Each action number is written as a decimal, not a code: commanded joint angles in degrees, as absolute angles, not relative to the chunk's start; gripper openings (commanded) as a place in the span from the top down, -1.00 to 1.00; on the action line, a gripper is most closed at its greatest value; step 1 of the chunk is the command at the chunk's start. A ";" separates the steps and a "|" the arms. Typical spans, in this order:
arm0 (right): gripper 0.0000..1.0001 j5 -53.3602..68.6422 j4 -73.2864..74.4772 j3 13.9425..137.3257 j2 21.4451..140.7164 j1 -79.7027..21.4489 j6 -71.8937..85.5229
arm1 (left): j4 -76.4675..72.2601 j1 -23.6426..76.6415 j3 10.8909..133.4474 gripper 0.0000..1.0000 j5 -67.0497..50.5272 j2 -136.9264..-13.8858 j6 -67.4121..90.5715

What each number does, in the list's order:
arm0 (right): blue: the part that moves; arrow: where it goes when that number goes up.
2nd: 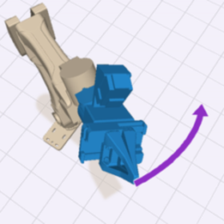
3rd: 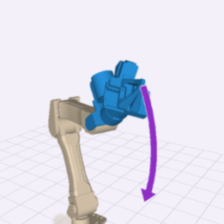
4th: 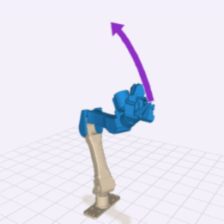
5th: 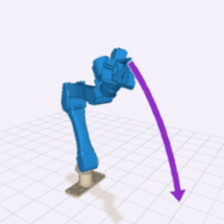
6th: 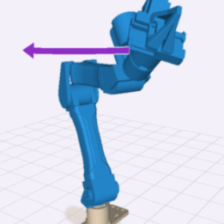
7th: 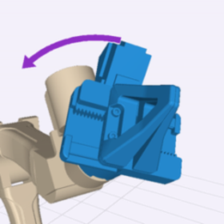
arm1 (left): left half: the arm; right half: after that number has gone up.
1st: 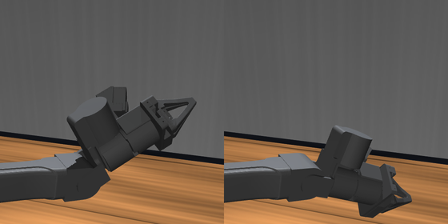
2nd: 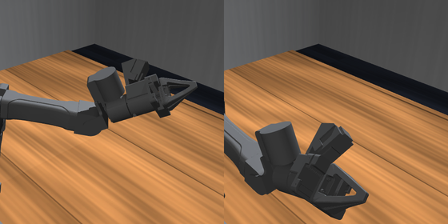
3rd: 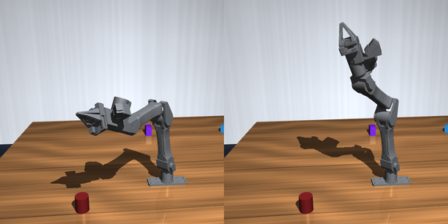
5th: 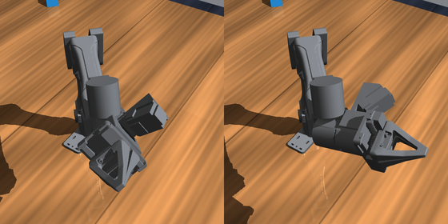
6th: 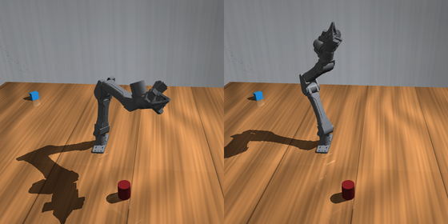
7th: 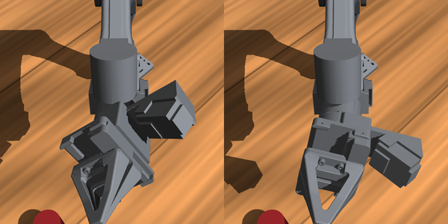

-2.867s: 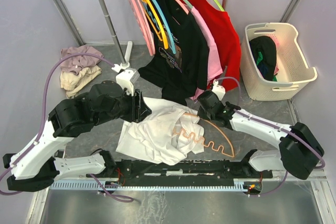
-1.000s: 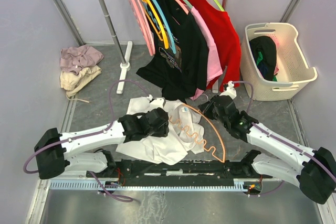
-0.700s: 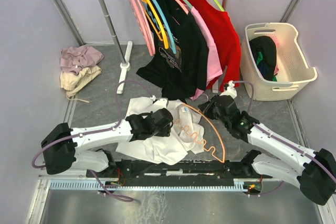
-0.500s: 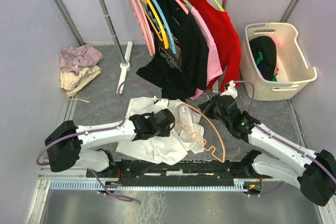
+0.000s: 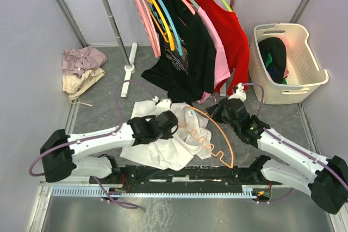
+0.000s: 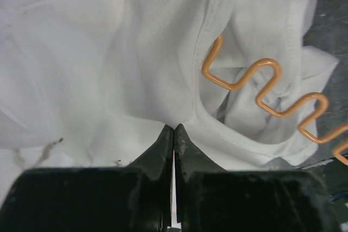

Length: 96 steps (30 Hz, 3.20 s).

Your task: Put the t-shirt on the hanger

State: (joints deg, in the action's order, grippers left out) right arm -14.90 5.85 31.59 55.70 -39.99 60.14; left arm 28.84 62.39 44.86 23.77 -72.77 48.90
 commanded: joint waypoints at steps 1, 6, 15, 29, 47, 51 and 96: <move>0.99 -14.58 2.68 33.33 54.04 -39.65 58.47 | 34.03 62.67 50.38 0.95 27.05 -66.00 50.01; 0.99 -14.49 2.30 33.13 54.40 -39.67 57.05 | 37.50 62.67 54.31 0.95 26.91 -62.39 49.14; 0.98 -8.33 -4.46 33.04 58.28 -39.69 56.64 | 38.64 62.67 63.58 0.95 23.76 -65.18 44.70; 0.98 -1.40 -14.71 35.61 65.13 -39.73 58.31 | 38.14 64.62 70.12 0.95 20.84 -69.14 43.34; 0.98 1.47 -34.11 34.47 64.35 -40.63 62.42 | 40.57 69.87 78.25 0.95 19.07 -73.89 43.50; 0.98 1.92 -38.67 32.94 62.28 -40.66 63.57 | 41.18 70.22 78.31 0.94 18.44 -73.62 43.59; 0.97 31.36 -24.90 40.67 48.61 -41.97 55.24 | 80.17 71.30 116.11 -0.02 16.90 -74.14 35.31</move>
State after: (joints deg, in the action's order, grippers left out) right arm 27.40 -25.96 35.83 50.09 -41.23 57.76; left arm 79.24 71.13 116.05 13.76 -75.44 36.93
